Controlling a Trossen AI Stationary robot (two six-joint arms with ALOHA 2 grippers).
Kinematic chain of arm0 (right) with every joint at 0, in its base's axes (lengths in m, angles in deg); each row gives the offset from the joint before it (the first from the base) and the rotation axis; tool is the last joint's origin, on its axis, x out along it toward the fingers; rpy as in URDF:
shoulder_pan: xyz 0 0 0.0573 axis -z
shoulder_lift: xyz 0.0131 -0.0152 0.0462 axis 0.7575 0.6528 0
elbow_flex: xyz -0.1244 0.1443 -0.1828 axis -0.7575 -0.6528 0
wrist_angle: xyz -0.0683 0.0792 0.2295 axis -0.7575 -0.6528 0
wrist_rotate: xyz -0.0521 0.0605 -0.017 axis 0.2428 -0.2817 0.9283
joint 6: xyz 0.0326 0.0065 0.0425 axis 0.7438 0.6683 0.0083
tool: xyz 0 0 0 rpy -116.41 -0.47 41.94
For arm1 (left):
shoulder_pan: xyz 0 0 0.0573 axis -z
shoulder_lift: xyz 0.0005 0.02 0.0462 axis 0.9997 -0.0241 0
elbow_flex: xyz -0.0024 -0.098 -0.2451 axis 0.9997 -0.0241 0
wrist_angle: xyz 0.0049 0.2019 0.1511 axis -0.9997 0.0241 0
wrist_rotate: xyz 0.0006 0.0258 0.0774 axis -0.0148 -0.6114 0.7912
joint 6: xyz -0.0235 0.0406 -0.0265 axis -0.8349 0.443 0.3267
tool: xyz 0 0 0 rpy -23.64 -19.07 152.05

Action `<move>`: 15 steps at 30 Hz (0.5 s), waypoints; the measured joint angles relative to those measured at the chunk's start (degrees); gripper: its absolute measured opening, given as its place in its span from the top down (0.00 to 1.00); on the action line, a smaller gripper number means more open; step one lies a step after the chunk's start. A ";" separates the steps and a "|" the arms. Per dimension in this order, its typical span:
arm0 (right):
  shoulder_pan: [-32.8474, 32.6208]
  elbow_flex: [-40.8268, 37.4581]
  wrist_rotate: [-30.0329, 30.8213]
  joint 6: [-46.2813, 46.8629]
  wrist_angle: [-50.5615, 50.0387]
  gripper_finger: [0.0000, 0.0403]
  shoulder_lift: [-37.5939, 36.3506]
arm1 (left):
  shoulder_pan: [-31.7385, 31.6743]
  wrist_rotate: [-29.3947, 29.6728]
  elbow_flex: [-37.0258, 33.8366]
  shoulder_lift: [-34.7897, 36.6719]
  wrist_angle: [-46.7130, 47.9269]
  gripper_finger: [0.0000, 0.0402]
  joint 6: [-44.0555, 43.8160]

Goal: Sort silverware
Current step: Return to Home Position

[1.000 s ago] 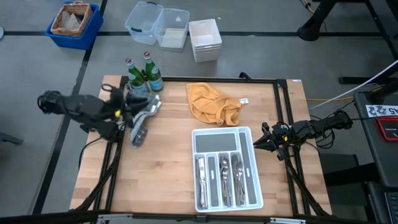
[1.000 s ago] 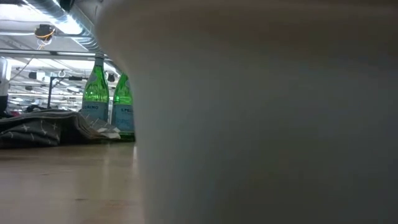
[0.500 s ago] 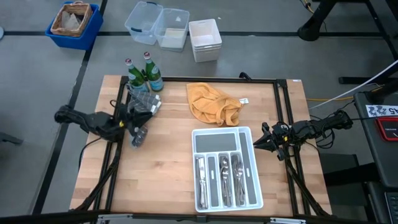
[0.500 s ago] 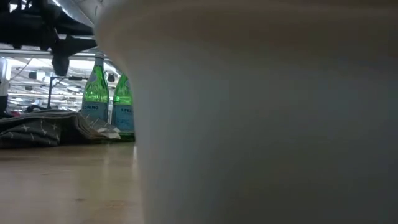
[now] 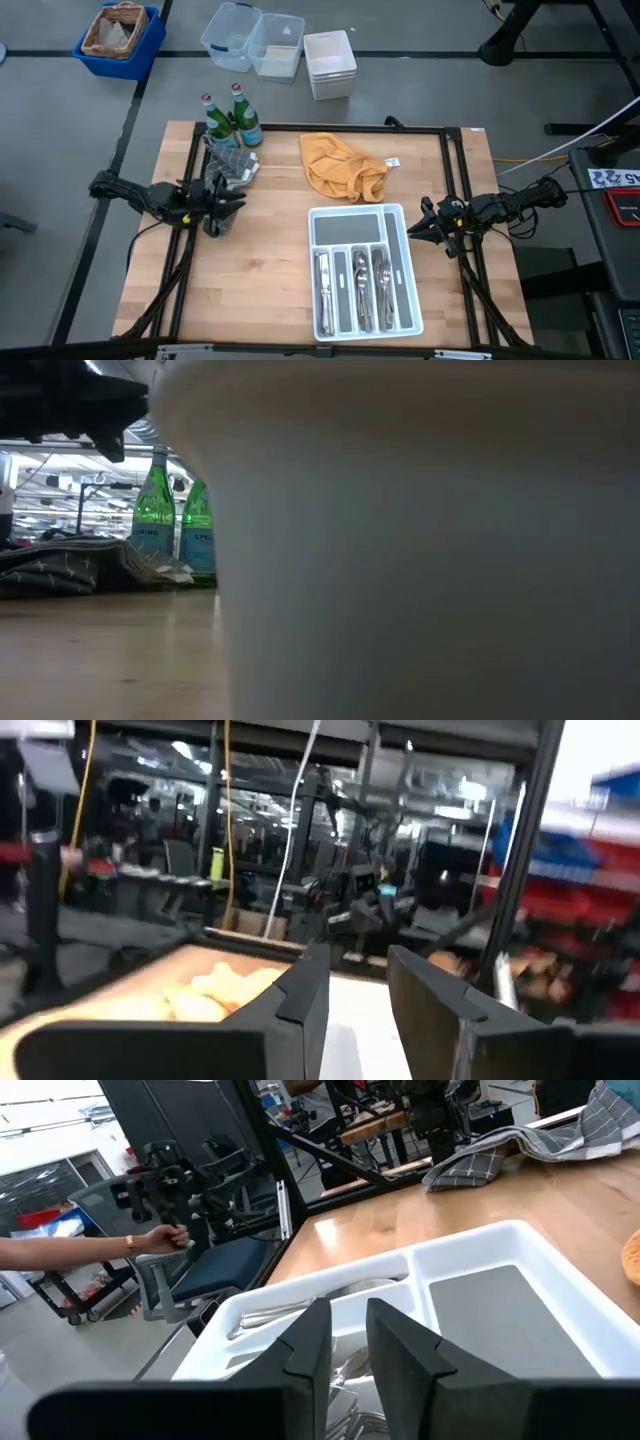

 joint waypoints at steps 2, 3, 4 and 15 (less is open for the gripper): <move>0.00 0.00 0.00 0.00 0.01 0.82 0.00 | 0.00 -0.06 0.00 0.02 1.90 0.77 4.11; 0.01 0.00 0.00 0.00 0.03 0.82 0.00 | 0.00 -0.07 0.00 -0.02 3.15 0.77 5.60; 0.01 0.00 0.00 0.00 0.03 0.82 0.00 | 0.00 -0.08 0.00 -0.02 4.18 0.77 6.86; 0.00 0.00 0.00 0.00 0.10 0.82 0.00 | 0.00 -0.08 0.00 -0.44 9.74 0.77 2.42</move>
